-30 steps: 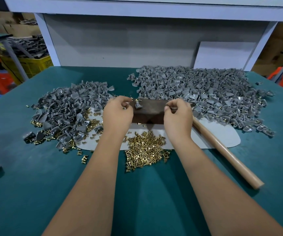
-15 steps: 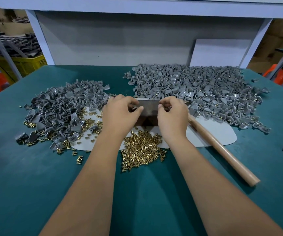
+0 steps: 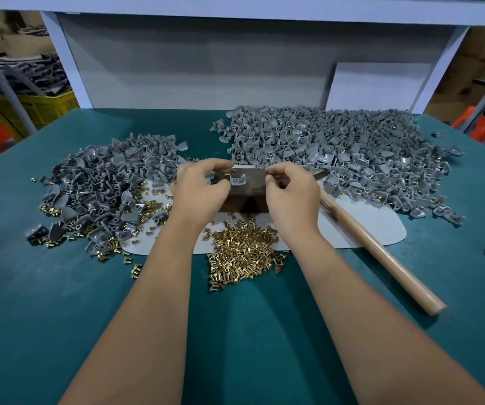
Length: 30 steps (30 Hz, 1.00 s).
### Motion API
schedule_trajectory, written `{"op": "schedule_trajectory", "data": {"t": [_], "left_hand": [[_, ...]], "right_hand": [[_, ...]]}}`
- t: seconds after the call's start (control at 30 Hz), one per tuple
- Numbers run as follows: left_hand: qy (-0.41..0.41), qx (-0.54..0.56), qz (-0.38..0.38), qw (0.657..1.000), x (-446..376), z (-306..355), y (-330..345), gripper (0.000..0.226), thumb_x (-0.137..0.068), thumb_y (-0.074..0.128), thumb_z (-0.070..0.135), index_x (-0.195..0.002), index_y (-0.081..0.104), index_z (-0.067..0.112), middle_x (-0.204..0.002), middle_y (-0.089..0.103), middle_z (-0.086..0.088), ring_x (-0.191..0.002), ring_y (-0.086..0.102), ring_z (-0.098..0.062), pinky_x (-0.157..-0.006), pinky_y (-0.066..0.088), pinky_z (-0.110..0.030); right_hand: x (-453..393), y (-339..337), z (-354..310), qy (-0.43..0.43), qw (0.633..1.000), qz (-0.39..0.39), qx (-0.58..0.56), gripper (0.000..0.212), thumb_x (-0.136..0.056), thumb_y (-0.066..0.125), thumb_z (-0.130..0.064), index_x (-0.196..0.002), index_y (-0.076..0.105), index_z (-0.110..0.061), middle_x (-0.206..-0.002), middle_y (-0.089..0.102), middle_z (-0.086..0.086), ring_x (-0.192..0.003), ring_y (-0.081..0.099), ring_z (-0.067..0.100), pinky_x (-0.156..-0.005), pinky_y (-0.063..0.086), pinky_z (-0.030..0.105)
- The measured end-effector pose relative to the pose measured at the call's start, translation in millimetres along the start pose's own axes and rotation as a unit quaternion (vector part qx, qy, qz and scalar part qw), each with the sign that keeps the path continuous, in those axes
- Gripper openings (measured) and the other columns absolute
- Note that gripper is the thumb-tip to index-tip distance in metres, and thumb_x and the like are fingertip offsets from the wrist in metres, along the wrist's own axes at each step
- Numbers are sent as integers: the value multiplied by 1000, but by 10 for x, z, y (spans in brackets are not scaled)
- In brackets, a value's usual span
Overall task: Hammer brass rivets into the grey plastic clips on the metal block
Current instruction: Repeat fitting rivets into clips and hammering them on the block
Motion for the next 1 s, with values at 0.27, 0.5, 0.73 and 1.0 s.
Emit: {"op": "schedule_trajectory", "data": {"t": [0.27, 0.5, 0.73, 1.0], "left_hand": [[57, -3, 18, 998, 4, 18, 88, 24, -85, 71, 32, -104, 61, 44, -82, 65, 15, -102, 60, -18, -98, 45, -52], [53, -12, 16, 998, 9, 41, 100, 48, -86, 55, 5, -122, 58, 37, -100, 61, 29, -121, 52, -14, -106, 39, -50], [56, 4, -14, 998, 10, 24, 135, 28, -88, 64, 16, -105, 66, 38, -90, 68, 19, -115, 56, -22, -105, 41, -49], [86, -67, 5, 994, 11, 10, 138, 9, -86, 70, 26, -91, 76, 30, -104, 66, 5, -121, 47, -26, -105, 38, -51]], "right_hand": [[3, -7, -7, -10, 1000, -8, -7, 13, -87, 62, -13, -93, 69, -21, -92, 68, -4, -96, 60, 18, -84, 51, 41], [17, 4, -22, -10, 1000, -28, -8, 14, -87, 63, -15, -94, 72, -23, -95, 69, -4, -99, 60, 17, -88, 50, 41], [2, -12, -45, -23, 999, -44, -2, 11, -87, 63, -18, -92, 72, -23, -92, 68, -8, -97, 59, 16, -88, 49, 42], [-3, -2, -71, -41, 997, -67, 12, 12, -86, 64, -18, -84, 68, -28, -92, 66, -8, -97, 58, 20, -90, 45, 47]]}}
Point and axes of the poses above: each hand's wrist, its own x-axis away from the middle knuckle, its own y-axis out of the palm, z = x × y, the point moved 2 cm from there along -x, towards the middle knuckle
